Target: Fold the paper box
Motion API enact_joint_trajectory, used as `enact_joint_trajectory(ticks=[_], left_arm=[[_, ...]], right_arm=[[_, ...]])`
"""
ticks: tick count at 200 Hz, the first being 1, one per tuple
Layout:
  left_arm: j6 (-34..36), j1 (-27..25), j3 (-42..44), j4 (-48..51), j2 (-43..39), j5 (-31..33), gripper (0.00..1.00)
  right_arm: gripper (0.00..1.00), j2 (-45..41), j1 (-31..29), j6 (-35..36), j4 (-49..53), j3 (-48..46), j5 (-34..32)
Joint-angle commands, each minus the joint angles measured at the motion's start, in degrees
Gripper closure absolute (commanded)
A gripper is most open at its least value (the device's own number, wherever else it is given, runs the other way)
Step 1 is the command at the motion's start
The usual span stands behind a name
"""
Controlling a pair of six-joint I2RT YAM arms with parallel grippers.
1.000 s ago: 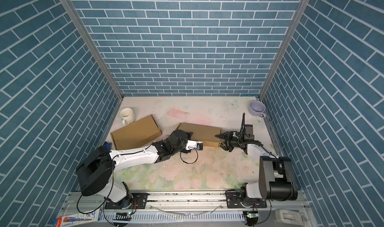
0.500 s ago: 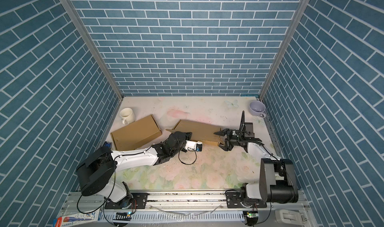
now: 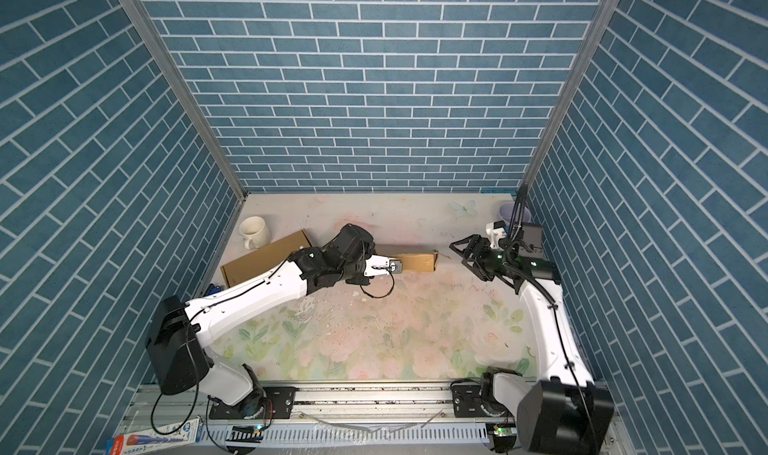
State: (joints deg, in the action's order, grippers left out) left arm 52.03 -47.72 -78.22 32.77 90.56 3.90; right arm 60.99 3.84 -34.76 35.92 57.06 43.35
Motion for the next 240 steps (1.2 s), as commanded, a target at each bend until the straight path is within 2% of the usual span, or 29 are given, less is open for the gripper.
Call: enact_joint_trajectory(ticks=[1, 11, 60, 104, 154, 173, 195, 223, 240], left_arm=[[-6.57, 2.35, -7.11, 20.92, 4.73, -8.33, 0.66], [-6.86, 3.27, -9.79, 24.36, 6.19, -12.17, 0.66], [-6.47, 5.11, -15.57, 31.13, 12.67, -19.25, 0.67], [-5.38, 6.23, -18.32, 31.91, 17.0, -20.1, 0.68], [-4.53, 6.42, -19.32, 32.04, 19.07, -20.04, 0.69], [-4.66, 6.42, -19.17, 31.36, 19.64, -19.71, 0.69], [-4.6, 6.42, -18.21, 30.09, 20.24, -18.62, 0.68], [-4.57, 6.42, -18.18, 29.35, 21.3, -17.62, 0.7], [-4.66, 6.42, -18.7, 29.2, 21.93, -16.95, 0.72]], right_arm=[[0.26, -3.72, -1.03, 14.77, 5.36, 0.64, -7.51], [0.26, -4.0, -2.47, 16.96, 5.87, 0.87, -6.55], [0.21, 1.76, -11.78, 23.09, 7.03, 2.85, -9.26], [0.23, 9.7, -16.73, 23.97, 3.54, 5.43, -10.93], [0.32, 14.94, -17.92, 22.94, 1.34, 7.21, -9.62], [0.41, 16.75, -18.24, 23.08, 1.78, 6.68, -10.24], [0.53, 18.94, -18.41, 25.07, 3.86, 5.1, -16.24], [0.54, 18.29, -19.21, 25.08, 4.22, 7.1, -16.9], [0.54, 17.45, -19.85, 27.46, 7.1, 9.96, -20.37]])
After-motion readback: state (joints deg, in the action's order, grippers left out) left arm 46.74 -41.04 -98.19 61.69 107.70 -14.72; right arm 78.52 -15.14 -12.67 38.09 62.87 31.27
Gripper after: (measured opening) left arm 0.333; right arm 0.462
